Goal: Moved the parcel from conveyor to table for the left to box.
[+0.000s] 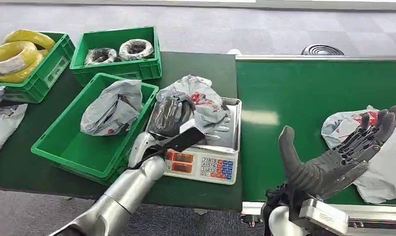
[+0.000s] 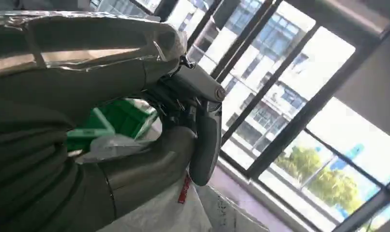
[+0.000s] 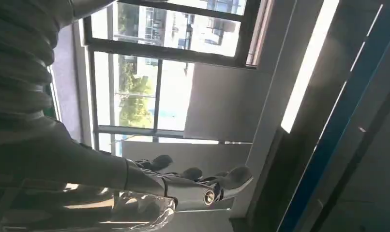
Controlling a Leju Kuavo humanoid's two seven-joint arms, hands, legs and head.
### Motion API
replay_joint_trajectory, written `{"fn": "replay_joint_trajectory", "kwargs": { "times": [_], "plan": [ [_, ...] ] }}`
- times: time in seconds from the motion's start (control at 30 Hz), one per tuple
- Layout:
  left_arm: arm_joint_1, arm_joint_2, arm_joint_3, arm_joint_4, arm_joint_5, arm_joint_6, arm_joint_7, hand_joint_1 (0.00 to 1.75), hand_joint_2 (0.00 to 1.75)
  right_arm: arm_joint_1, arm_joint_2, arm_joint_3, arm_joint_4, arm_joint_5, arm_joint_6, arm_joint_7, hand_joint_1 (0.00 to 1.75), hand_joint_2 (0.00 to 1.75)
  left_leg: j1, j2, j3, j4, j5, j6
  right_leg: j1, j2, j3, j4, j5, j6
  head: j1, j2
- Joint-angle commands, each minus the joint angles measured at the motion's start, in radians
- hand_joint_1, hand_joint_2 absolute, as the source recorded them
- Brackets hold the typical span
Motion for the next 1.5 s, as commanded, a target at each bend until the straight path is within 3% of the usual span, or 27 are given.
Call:
{"fn": "replay_joint_trajectory", "kwargs": {
  "times": [0.03, 0.5, 0.63, 0.73, 0.8, 0.87, 1.03, 1.07, 1.1, 1.13, 1.27, 1.33, 1.4, 1.5],
  "plan": [
    [-0.045, 0.086, 0.085, -0.27, 0.006, -0.031, 0.032, 1.75, 1.75, -0.02, -0.006, -0.018, 0.043, -0.006, -0.001, -0.001, 0.0, 1.75, 0.0, 0.004, -0.001, 0.0, 0.0, 0.0, 0.0, 0.001, -0.002, 0.0, 0.001, 0.0, 0.0, 0.0],
    [-0.047, 0.086, 0.132, -0.272, 0.037, -0.032, 0.03, 1.75, 1.75, -0.013, -0.006, -0.043, 0.029, -0.004, -0.001, -0.001, 0.0, 1.75, 0.0, 0.002, -0.001, 0.0, 0.0, 0.0, 0.0, -0.001, -0.002, 0.0, 0.0, 0.0, 0.0, 0.0],
    [-0.057, 0.083, 0.189, -0.223, 0.023, 0.051, 0.013, 1.75, 1.75, -0.003, -0.006, -0.061, 0.029, -0.001, -0.001, -0.001, 0.0, 1.75, 0.0, 0.002, -0.001, 0.0, 0.0, -0.001, 0.001, -0.001, -0.002, -0.001, 0.001, 0.0, 0.0, 0.0],
    [-0.11, 0.105, 0.276, -0.123, -0.015, 0.163, 0.04, 1.75, 1.75, 0.0, -0.006, -0.066, 0.03, -0.005, -0.001, -0.001, 0.0, 1.75, 0.0, 0.003, -0.001, 0.0, 0.0, -0.001, 0.001, -0.001, -0.002, 0.0, 0.001, 0.0, 0.0, 0.0],
    [-0.13, 0.097, 0.434, -0.084, -0.089, 0.163, 0.025, 1.75, 1.75, 0.002, -0.006, -0.071, 0.026, -0.009, -0.001, -0.001, 0.0, 1.75, 0.001, 0.003, -0.001, 0.0, 0.001, -0.001, 0.001, -0.001, -0.002, 0.0, 0.001, -0.001, 0.0, 0.0],
    [-0.162, 0.099, 0.605, -0.007, -0.084, 0.163, -0.068, 1.75, 1.75, 0.016, -0.006, -0.083, 0.021, -0.021, -0.001, -0.001, 0.0, 1.75, 0.001, 0.006, -0.001, -0.001, 0.001, -0.001, 0.001, 0.001, -0.003, -0.001, 0.002, -0.001, 0.0, 0.0],
    [-0.181, 0.113, 0.755, 0.072, -0.054, 0.163, -0.153, 1.75, 1.75, 0.033, -0.006, -0.085, 0.013, -0.02, -0.001, -0.001, 0.0, 1.75, 0.0, 0.004, 0.001, -0.001, 0.0, -0.001, 0.0, 0.001, -0.001, 0.0, 0.001, -0.001, 0.0, 0.0],
    [-0.183, 0.114, 0.76, 0.079, -0.057, 0.163, -0.159, 1.47, 1.75, 0.035, -0.006, -0.086, 0.013, -0.021, -0.001, -0.001, 0.0, 1.75, 0.001, 0.005, 0.001, -0.002, 0.001, -0.001, 0.001, 0.001, -0.001, -0.001, 0.001, -0.001, 0.0, 0.0],
    [-0.187, 0.115, 0.747, 0.101, -0.046, 0.163, -0.171, 0.19, 1.75, 0.038, -0.006, -0.088, 0.015, -0.019, -0.001, -0.001, 0.0, 1.75, 0.001, 0.003, 0.001, -0.001, 0.0, -0.001, 0.001, 0.0, -0.001, -0.001, 0.001, -0.001, 0.0, 0.0],
    [-0.188, 0.107, 0.733, 0.113, -0.047, 0.159, -0.173, 0.0, 1.75, 0.036, -0.006, -0.089, 0.017, -0.02, -0.001, -0.001, 0.0, 1.75, 0.001, 0.001, 0.0, -0.001, 0.001, -0.001, 0.001, -0.001, -0.001, 0.0, 0.0, -0.001, 0.0, 0.0],
    [-0.138, 0.089, 0.492, 0.24, -0.319, 0.163, -0.064, 0.0, 1.75, 0.039, -0.006, -0.102, 0.012, -0.02, -0.001, -0.001, 0.0, 1.75, 0.001, -0.002, 0.0, -0.001, 0.002, 0.0, 0.0, -0.005, 0.0, -0.002, 0.0, 0.0, 0.0, 0.0],
    [-0.098, 0.064, 0.471, 0.223, -0.378, 0.163, -0.03, 0.0, 1.75, 0.041, -0.006, -0.102, 0.009, -0.019, -0.001, -0.001, 0.0, 1.75, 0.0, -0.005, 0.0, -0.002, 0.002, 0.0, 0.0, -0.009, 0.002, -0.003, 0.0, 0.0, 0.0, 0.0],
    [-0.063, 0.053, 0.363, 0.322, -0.485, 0.163, 0.026, 0.0, 1.75, 0.044, -0.006, -0.092, 0.007, -0.006, -0.001, -0.001, 0.0, 1.75, 0.0, -0.003, 0.001, -0.003, 0.002, 0.0, -0.001, -0.006, 0.002, -0.003, 0.0, 0.0, 0.0, 0.0],
    [0.015, 0.019, 0.352, 0.345, -0.525, 0.163, 0.034, 0.0, 1.75, 0.043, -0.006, -0.092, 0.012, -0.004, -0.001, -0.001, 0.0, 1.75, -0.001, -0.001, 0.001, -0.002, 0.001, 0.0, -0.002, -0.004, 0.001, -0.002, 0.0, 0.0, 0.001, 0.0]
  ]
}}
